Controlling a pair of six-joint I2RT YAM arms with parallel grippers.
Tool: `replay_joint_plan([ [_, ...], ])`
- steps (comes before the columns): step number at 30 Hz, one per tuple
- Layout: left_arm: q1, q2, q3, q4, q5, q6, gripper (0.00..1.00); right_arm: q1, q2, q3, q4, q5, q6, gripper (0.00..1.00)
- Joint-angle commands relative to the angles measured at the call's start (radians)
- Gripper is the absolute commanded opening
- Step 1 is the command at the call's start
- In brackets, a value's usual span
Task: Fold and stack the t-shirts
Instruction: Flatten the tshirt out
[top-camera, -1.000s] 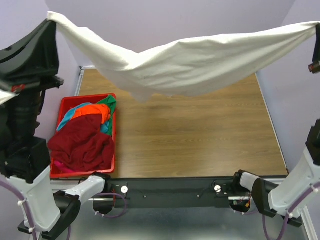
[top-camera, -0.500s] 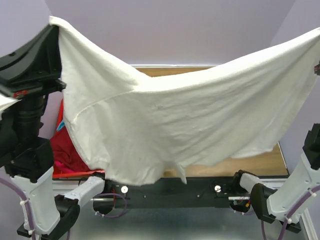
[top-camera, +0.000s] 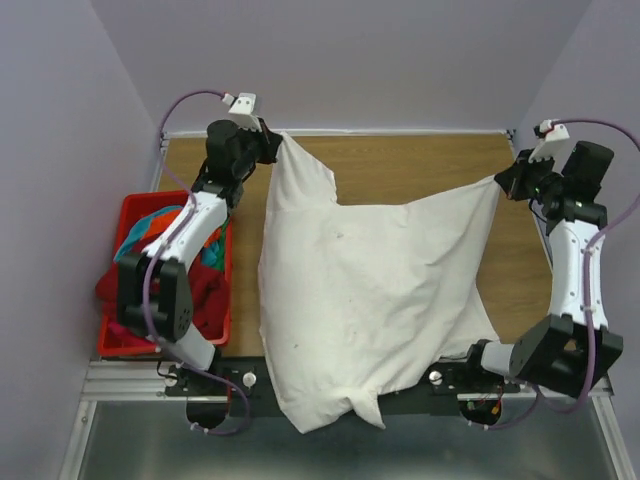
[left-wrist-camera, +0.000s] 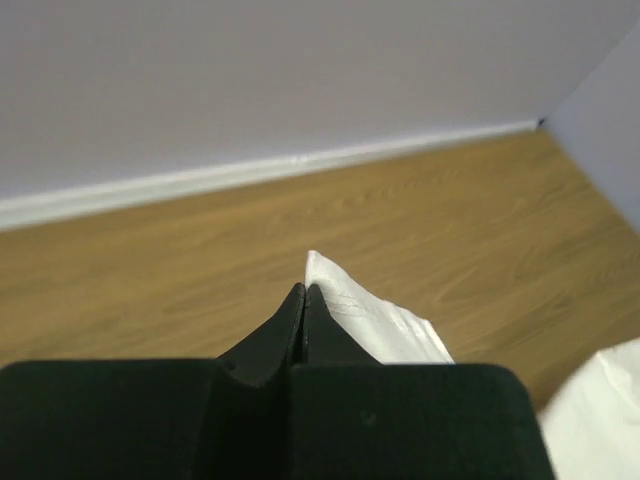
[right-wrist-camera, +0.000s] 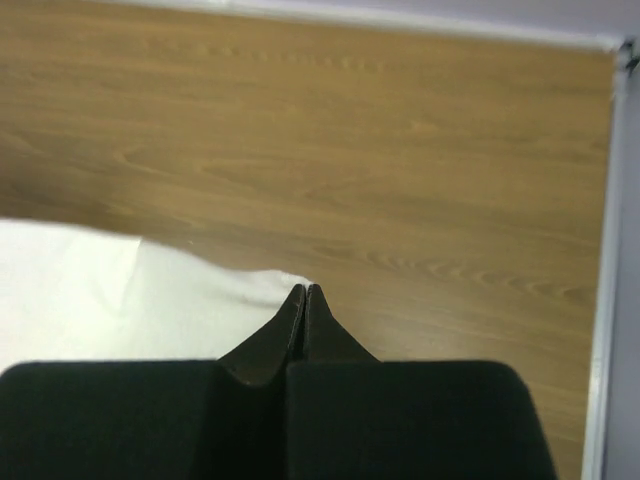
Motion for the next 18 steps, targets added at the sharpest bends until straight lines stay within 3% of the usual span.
replay_joint_plan([
  [1,0.055,0.198,0.143,-0.012,0.095,-0.056,0.0,-0.003,0.128,-0.034,0.095,-0.039,-0.067,0.0],
  [7,0.062,0.248,0.364,-0.075,0.119,-0.082,0.0,0.004,0.251,0.092,0.105,-0.067,-0.03,0.0],
  [10,0.063,0.171,0.422,-0.087,0.115,-0.084,0.0,0.004,0.205,0.216,0.098,-0.081,0.008,0.0],
  [18,0.061,-0.22,0.465,-0.073,0.041,-0.064,0.0,0.004,-0.016,0.589,0.042,-0.068,0.065,0.0],
])
